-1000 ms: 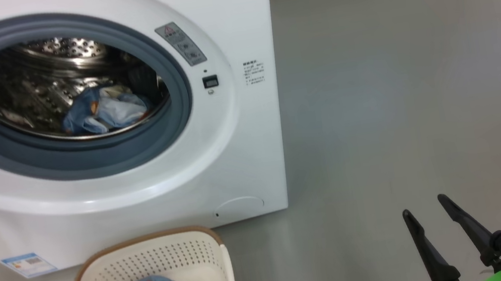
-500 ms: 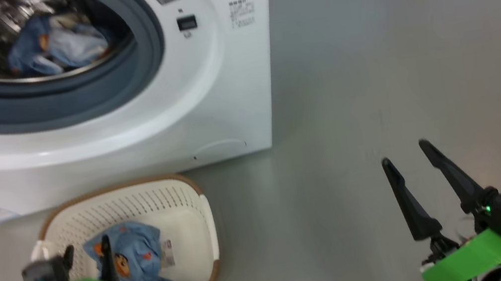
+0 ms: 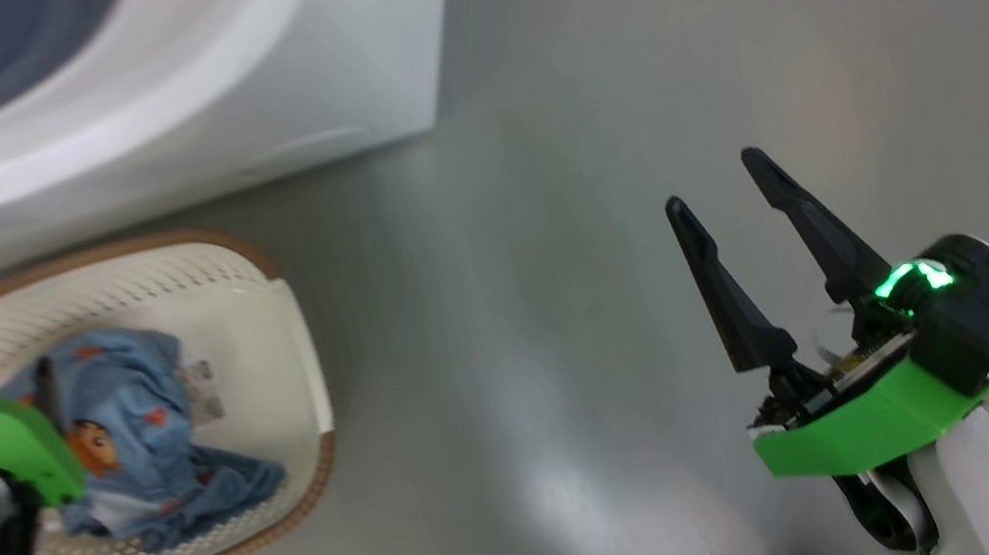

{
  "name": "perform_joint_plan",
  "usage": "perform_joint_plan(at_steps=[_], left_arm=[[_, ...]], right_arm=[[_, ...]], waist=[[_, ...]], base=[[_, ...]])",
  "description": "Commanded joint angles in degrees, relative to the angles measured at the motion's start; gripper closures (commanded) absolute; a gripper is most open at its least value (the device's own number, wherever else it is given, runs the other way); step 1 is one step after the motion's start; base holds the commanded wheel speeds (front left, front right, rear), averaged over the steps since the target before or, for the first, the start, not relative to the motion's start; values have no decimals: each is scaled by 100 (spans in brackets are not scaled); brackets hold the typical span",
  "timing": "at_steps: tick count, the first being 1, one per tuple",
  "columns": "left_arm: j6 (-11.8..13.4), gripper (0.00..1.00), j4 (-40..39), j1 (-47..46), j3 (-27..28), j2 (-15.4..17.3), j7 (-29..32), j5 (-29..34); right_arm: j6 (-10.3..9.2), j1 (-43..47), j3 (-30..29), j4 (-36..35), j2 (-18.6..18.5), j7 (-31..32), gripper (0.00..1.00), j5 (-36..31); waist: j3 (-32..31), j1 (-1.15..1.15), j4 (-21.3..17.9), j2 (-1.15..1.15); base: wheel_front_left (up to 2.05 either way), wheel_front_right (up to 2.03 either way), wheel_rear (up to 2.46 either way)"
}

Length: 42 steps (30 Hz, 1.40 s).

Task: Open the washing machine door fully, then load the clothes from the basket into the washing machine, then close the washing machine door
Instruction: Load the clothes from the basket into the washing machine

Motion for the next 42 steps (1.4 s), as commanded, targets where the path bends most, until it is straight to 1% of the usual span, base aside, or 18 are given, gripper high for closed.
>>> perform_joint_plan(at_steps=[1, 8, 9, 12, 17, 24, 25, 26, 27, 28, 29, 36, 42], left_arm=[[-74, 0, 44, -144, 187, 354, 78, -105], [-243, 0, 528, -679, 200, 978, 737, -255], [-268, 0, 587, -771, 179, 1139, 883, -283], [-288, 0, 635, -864, 170, 1304, 1028, -354], [-297, 0, 702, -954, 170, 1422, 1278, -471], [-243, 0, 768, -1017, 158, 1425, 1486, -538], [-229, 24, 782, -1018, 160, 1425, 1511, -549], [-229, 24, 782, -1018, 160, 1425, 1511, -549], [-220, 60, 787, -1019, 155, 1427, 1522, -552], [-207, 88, 789, -1019, 143, 1435, 1527, -544], [-196, 100, 793, -1019, 127, 1443, 1539, -534], [-95, 100, 765, -1012, 77, 1430, 1429, -511], [-9, 100, 697, -968, 101, 1297, 1021, -542]], right_arm=[[9, -54, 176, -95, 39, -58, 0, 94], [9, -399, 374, -52, 41, -119, 0, 449], [9, -442, 386, -113, 41, -121, 0, 530], [9, -468, 398, -184, 41, -122, 0, 621], [9, -517, 421, -260, 42, -123, 0, 688], [9, -575, 464, -295, 42, -123, 0, 742], [9, -583, 469, -298, 42, -123, 0, 749], [9, -583, 469, -298, 42, -123, 0, 749], [9, -592, 472, -302, 42, -123, 0, 756], [9, -599, 473, -307, 42, -123, 0, 765], [9, -606, 473, -310, 42, -123, 0, 773], [9, -634, 426, -298, 42, -123, 0, 785], [9, -632, 321, -290, 42, -123, 0, 712]], waist=[[1032, 0, -740, 0], [1669, 0, -1188, 0], [1805, 0, -1264, 0], [1960, 0, -1318, 0], [2117, 0, -1330, 0], [2194, 0, -1309, 0], [2203, 0, -1314, 0], [2203, 0, -1314, 0], [2211, 0, -1318, 0], [2217, 0, -1323, 0], [2224, 0, -1330, 0], [2235, 0, -1287, 0], [2137, 0, -1089, 0]], base=[[0, 0, 0], [0, 0, 0], [0, 0, 0], [0, 0, 0], [0, 0, 0], [0, 0, 0], [0, 0, 0], [0, 0, 0], [0, 0, 0], [0, 0, 0], [0, 0, 0], [0, 0, 0], [0, 0, 0]])
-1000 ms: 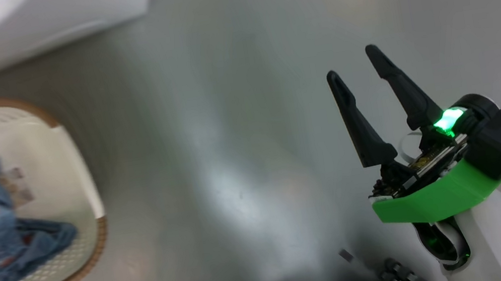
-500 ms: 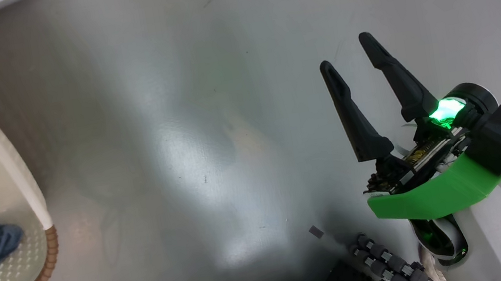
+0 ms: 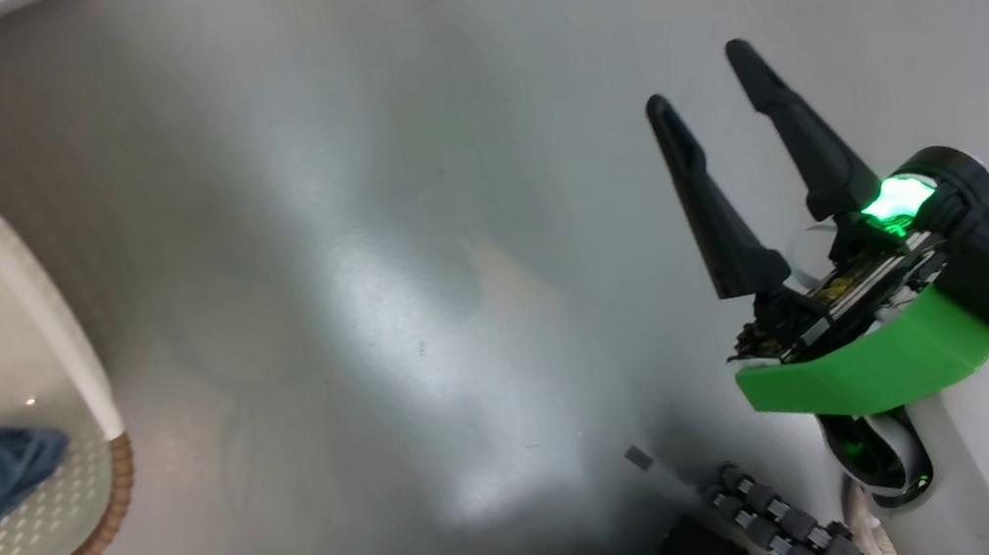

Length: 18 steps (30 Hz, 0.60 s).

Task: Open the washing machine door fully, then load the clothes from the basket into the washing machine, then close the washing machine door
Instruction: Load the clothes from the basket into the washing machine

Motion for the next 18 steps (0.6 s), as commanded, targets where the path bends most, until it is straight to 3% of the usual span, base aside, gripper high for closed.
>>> perform_joint_plan(at_steps=[1, 18], left_arm=[[46, 100, -60, 162, 130, 209, -115, -26], [-46, 100, -161, 467, 16, -775, -2297, 0]], right_arm=[[9, 187, 48, -122, 8, -41, 0, -18], [9, 465, -304, -10, 8, -41, 0, -501]], waist=[[-85, 0, 136, 0], [-996, 0, 1001, 0]], base=[[0, 0, 0], [0, 0, 0]])
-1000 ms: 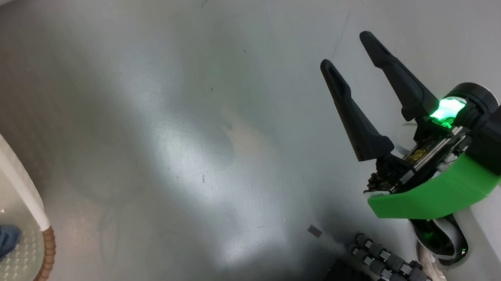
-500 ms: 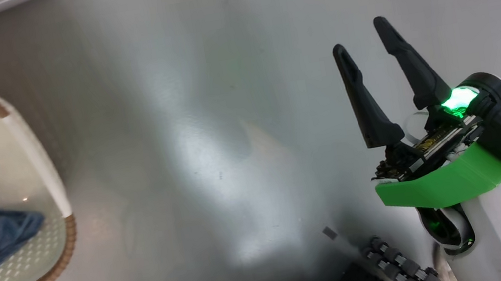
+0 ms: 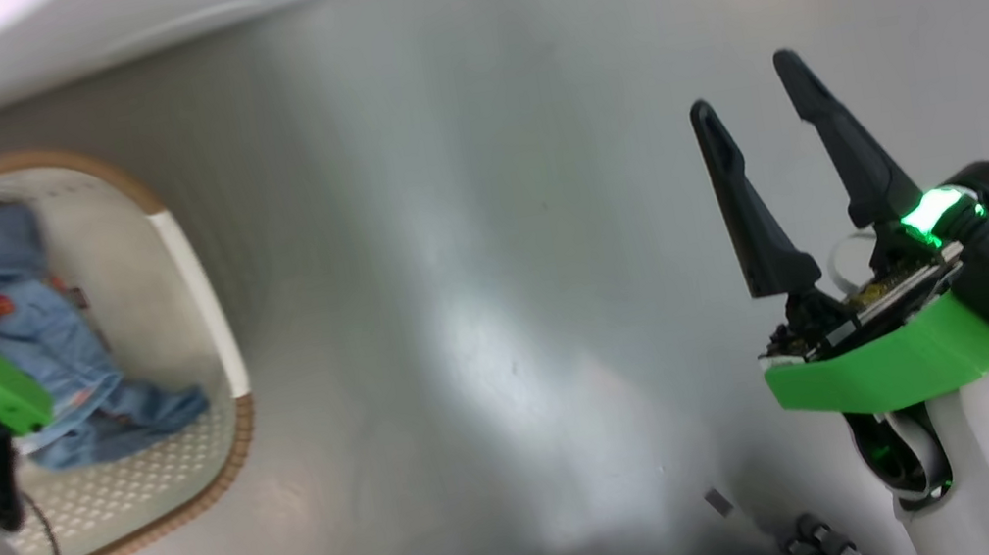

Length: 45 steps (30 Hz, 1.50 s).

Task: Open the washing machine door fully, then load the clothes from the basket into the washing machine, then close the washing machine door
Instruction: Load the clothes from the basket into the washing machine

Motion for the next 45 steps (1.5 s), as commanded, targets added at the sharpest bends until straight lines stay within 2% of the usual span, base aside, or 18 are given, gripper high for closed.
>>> perform_joint_plan(at_steps=[1, 6, 11, 19, 28, 35, 45], left_arm=[[-3, 100, -7, 259, 72, 177, -267, 69], [110, 100, -59, 476, 73, -49, -642, 150], [283, 100, -532, 797, 246, -96, -695, 277], [605, 100, -2293, 2099, 815, -311, -699, 932], [722, 100, -3809, 3549, 1158, -596, -700, 1628], [736, 100, -4629, 4474, 1126, -625, -700, 1954], [942, 100, -5774, 5398, 910, -638, -520, 2116]], right_arm=[[9, 314, 103, -72, 15, -26, 0, -73], [9, 502, 11, 58, 15, -26, 0, -162], [9, 695, -76, 182, 15, -26, 0, -224], [9, 1091, -277, 351, 10, 52, 0, -278], [9, 1578, -297, 584, -48, 163, 0, -275], [9, 2039, -320, 529, -107, 324, 0, -259], [9, 2554, -371, 120, -105, 603, 0, -306]], waist=[[-422, 0, 291, 0], [-918, 0, 468, 0], [-1355, 0, 592, 0], [-2260, 0, 847, 0], [-3398, 0, 1039, 0], [-4172, 0, 1121, 0], [-4781, 0, 1139, 0]], base=[[0, 0, 0], [0, 0, 0], [0, 0, 0], [0, 0, 0], [0, 0, 0], [0, 0, 0], [0, 0, 0]])
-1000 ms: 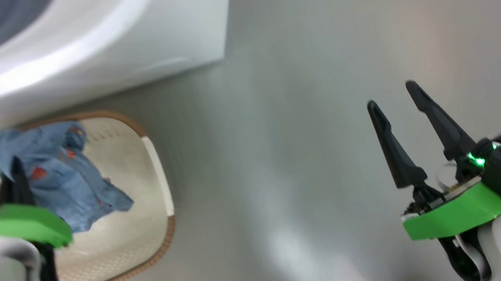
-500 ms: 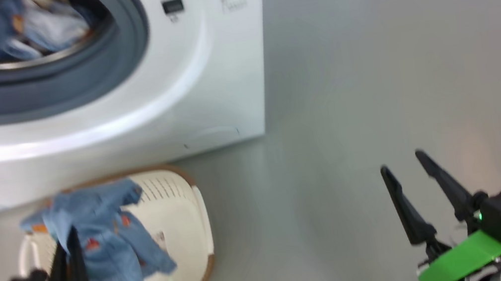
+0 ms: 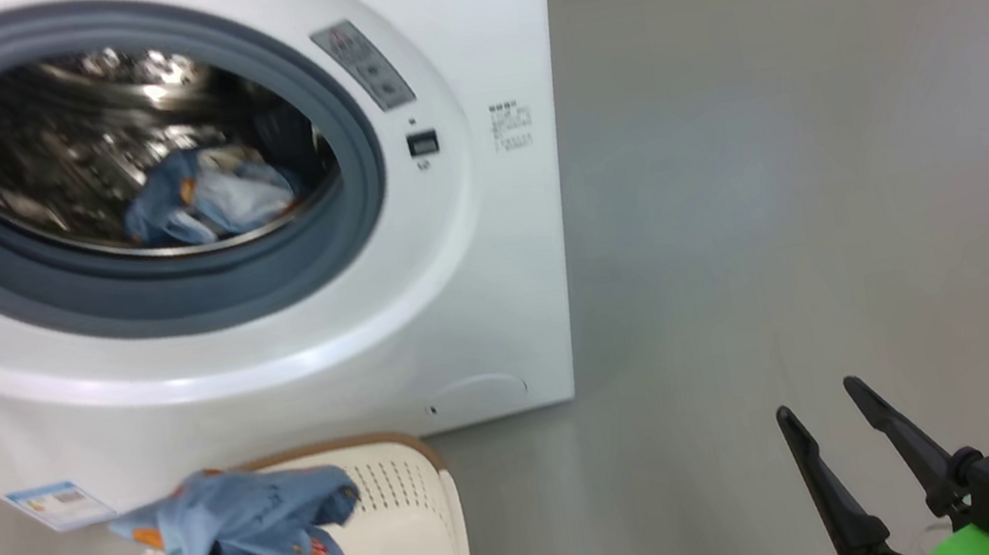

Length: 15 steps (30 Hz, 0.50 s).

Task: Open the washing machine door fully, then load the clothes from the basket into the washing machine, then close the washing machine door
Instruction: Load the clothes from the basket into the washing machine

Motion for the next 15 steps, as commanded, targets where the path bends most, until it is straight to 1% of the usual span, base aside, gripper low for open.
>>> perform_joint_plan(at_steps=[1, 7, 15], left_arm=[[76, 100, -257, -38, 166, 132, 27, 46], [161, 100, -656, 187, 106, 179, 199, 76], [230, 100, -842, 301, 88, 233, 299, 82]], right_arm=[[9, -2, 103, -202, -30, 33, 0, -38], [9, 158, 73, -366, -17, 117, 0, -57], [9, 239, 56, -431, -3, 152, 0, -62]], waist=[[-285, 0, 56, 0], [-400, 0, 26, 0], [-476, 0, 13, 0]], base=[[0, 0, 0], [0, 0, 0], [0, 0, 0]])
